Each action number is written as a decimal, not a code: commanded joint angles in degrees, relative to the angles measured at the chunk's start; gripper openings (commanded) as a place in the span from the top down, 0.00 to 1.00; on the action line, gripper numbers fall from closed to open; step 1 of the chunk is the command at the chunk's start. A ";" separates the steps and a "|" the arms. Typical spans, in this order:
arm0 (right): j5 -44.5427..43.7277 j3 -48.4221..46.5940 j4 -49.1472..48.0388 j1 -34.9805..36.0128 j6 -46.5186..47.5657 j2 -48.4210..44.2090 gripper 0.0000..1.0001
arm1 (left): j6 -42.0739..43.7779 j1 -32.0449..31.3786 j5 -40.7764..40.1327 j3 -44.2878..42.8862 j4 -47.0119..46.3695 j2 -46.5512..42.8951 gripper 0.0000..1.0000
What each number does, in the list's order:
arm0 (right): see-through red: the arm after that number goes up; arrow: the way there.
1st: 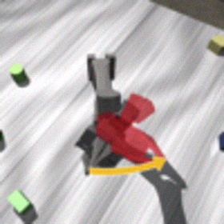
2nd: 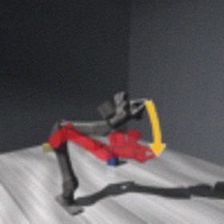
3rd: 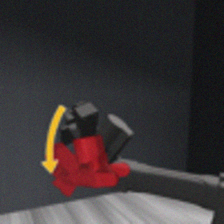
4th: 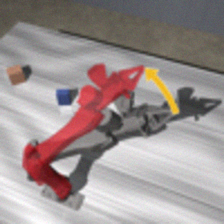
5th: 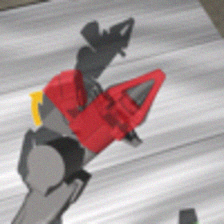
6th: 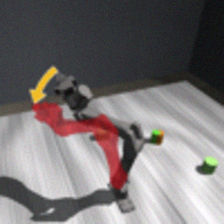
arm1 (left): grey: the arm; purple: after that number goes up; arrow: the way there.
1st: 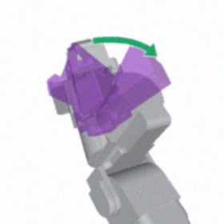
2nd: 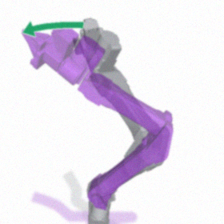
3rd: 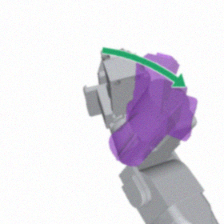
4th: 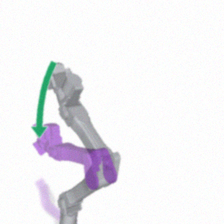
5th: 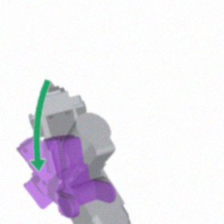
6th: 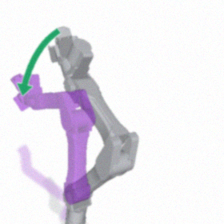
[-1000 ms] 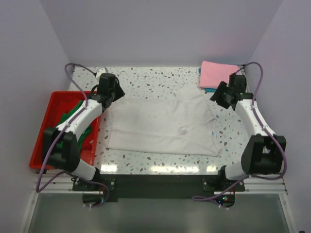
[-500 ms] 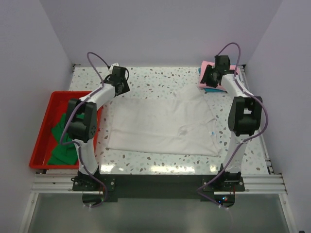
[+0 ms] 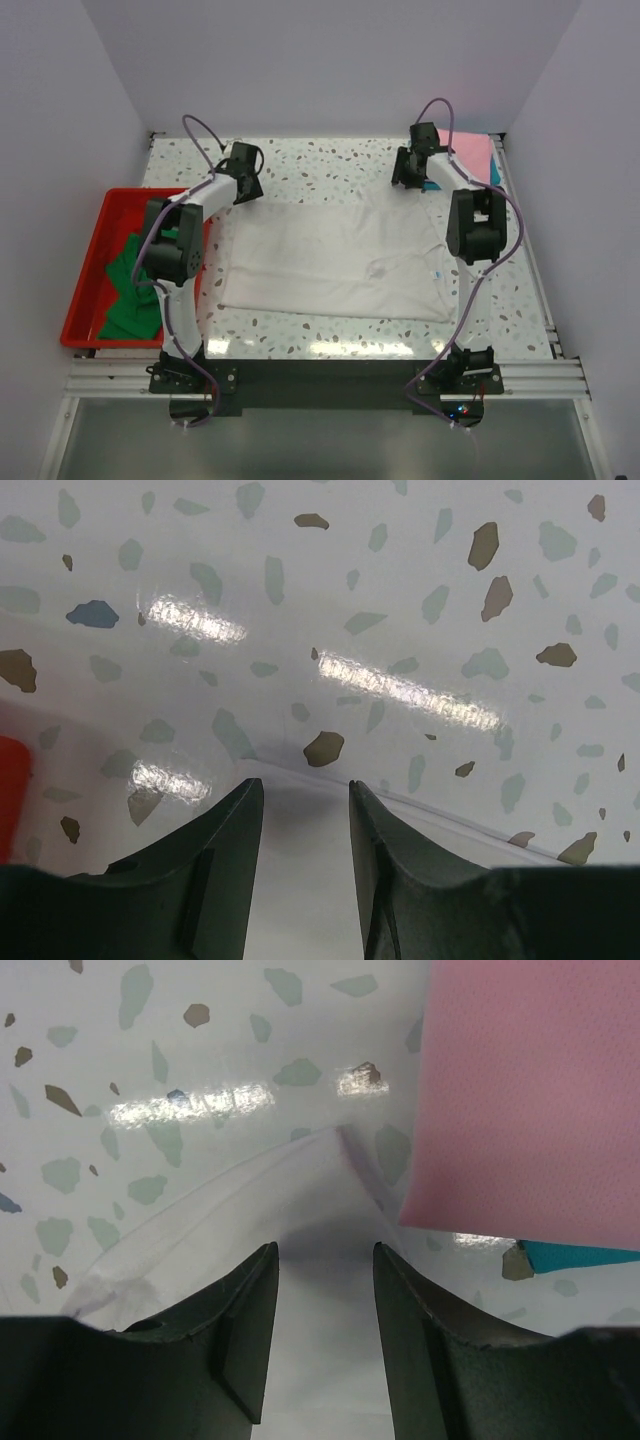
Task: Fold and stack the t-shirts
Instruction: Fold the tshirt
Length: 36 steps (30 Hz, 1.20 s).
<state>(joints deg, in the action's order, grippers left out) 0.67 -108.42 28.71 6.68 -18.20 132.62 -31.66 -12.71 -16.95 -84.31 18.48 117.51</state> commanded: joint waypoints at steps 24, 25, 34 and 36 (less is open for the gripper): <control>-5.33 -8.82 0.47 1.41 4.22 6.60 0.53 | 0.90 1.81 -1.33 -4.19 1.12 3.68 0.56; -5.24 -8.82 0.47 1.32 4.22 6.60 0.53 | 0.81 1.81 -1.24 -4.11 1.03 3.77 0.56; -4.36 -8.56 -0.14 1.41 3.08 4.59 0.87 | 0.46 1.90 -0.37 -4.37 0.77 3.51 0.80; -3.75 -8.39 -0.58 1.41 2.64 4.06 0.95 | 0.37 2.07 -0.10 -4.28 0.59 2.99 0.91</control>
<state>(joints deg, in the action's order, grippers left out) -3.53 -115.18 29.10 7.88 -15.09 137.84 -31.92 -11.53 -17.19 -86.48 19.42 121.23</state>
